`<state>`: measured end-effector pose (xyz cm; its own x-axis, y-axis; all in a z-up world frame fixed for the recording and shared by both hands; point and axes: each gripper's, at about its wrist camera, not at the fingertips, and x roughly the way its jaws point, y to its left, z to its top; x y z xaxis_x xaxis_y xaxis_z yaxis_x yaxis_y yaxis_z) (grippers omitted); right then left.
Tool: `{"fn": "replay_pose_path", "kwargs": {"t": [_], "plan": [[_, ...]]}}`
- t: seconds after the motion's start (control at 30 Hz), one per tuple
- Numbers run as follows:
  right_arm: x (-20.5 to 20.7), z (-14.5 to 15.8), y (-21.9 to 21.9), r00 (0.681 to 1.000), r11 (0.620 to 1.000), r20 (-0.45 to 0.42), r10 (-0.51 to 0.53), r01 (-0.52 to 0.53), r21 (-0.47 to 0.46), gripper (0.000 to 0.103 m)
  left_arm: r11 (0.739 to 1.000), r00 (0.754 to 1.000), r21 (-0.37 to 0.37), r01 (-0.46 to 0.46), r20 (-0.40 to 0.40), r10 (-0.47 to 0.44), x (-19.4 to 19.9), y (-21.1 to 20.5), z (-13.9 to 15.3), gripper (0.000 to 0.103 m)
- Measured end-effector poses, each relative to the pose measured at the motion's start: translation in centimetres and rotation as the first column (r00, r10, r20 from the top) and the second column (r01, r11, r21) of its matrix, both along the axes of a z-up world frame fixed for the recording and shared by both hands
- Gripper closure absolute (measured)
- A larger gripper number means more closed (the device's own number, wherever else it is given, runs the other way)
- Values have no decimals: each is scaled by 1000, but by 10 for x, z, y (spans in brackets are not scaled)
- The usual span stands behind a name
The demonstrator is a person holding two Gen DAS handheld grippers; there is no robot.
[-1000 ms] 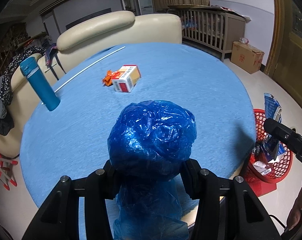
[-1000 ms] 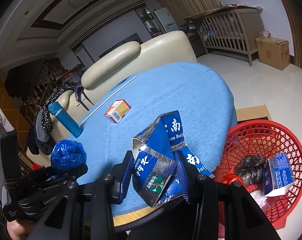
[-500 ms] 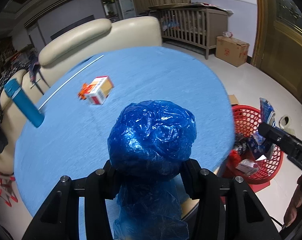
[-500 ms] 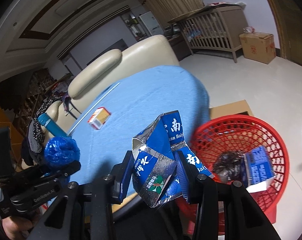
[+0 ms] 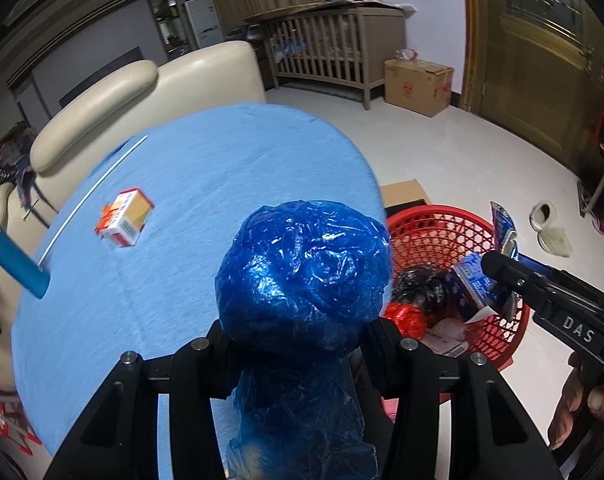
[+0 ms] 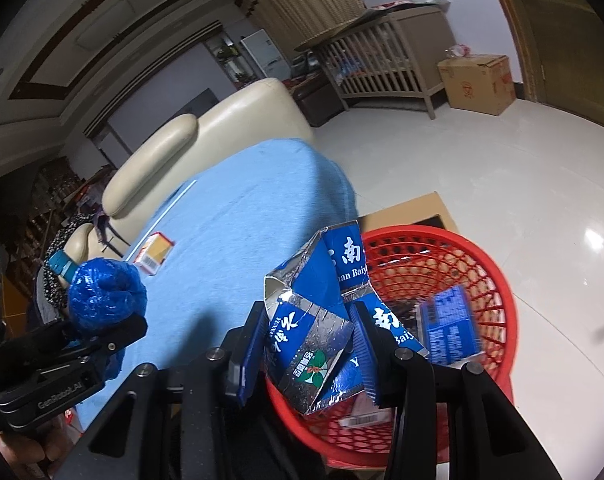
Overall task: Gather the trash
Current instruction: 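Lower the milk carton into the red basket and open the right gripper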
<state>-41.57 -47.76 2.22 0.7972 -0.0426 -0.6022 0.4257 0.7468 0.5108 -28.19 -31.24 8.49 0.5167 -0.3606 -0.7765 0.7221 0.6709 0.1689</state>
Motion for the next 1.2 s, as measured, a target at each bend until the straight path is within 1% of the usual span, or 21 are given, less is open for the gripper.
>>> {"fn": "replay_pose_path", "kwargs": {"t": [0.23,0.47,0.8,1.0,1.2], "plan": [[-8,-15,-19,999,1000,-43,-23,23,-1,59,999,999,18,40,0,-40,-10,-21,-4,52],[-14,-29,-35,996,1000,-91,-21,21,4,59,997,997,33,74,-6,-74,-20,-39,-9,52],[-17,-39,-47,994,999,-111,-18,21,24,58,992,994,58,110,-16,-109,-29,-61,-15,52],[-13,-47,-53,991,999,-131,1,6,53,56,990,992,71,124,-21,-123,-33,-70,-19,52],[-12,-50,-54,992,998,-127,-3,11,57,56,988,991,80,131,-24,-130,-36,-76,-20,52]]}}
